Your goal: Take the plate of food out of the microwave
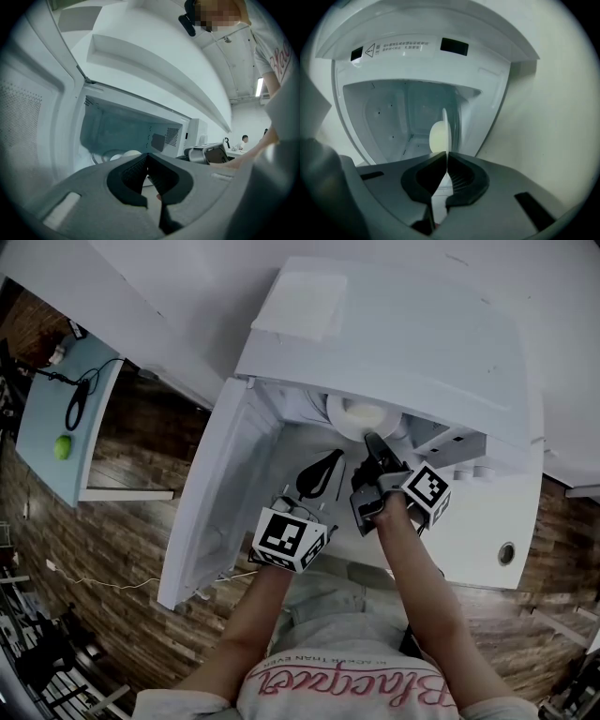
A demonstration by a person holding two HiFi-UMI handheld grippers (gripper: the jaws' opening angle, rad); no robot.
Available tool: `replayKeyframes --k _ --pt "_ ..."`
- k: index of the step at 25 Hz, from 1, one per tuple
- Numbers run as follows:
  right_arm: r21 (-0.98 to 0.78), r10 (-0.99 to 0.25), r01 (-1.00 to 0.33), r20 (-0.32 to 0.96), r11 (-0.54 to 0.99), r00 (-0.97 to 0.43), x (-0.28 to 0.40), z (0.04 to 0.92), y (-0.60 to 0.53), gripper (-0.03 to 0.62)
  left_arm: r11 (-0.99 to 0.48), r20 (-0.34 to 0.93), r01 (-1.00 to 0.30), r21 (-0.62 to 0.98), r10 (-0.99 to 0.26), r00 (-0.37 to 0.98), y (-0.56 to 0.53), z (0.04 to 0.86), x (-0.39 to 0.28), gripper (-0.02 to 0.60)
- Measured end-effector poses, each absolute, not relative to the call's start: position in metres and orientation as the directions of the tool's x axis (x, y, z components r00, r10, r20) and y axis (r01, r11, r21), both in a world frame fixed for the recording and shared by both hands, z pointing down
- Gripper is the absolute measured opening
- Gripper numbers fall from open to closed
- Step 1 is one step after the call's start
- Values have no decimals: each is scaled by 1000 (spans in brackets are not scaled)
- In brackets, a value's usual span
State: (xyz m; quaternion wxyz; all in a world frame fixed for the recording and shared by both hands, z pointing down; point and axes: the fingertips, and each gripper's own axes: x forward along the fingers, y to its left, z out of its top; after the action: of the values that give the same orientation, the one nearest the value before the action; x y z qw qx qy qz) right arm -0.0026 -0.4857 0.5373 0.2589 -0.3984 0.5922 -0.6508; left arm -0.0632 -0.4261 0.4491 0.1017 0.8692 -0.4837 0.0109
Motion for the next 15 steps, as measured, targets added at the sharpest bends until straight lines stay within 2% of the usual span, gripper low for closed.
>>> replayKeyframes --k 15 --pt "-992 -817 -75 128 -104 -562 10 538 -468 20 -509 123 -844 168 -839 531 -410 456 -56 6"
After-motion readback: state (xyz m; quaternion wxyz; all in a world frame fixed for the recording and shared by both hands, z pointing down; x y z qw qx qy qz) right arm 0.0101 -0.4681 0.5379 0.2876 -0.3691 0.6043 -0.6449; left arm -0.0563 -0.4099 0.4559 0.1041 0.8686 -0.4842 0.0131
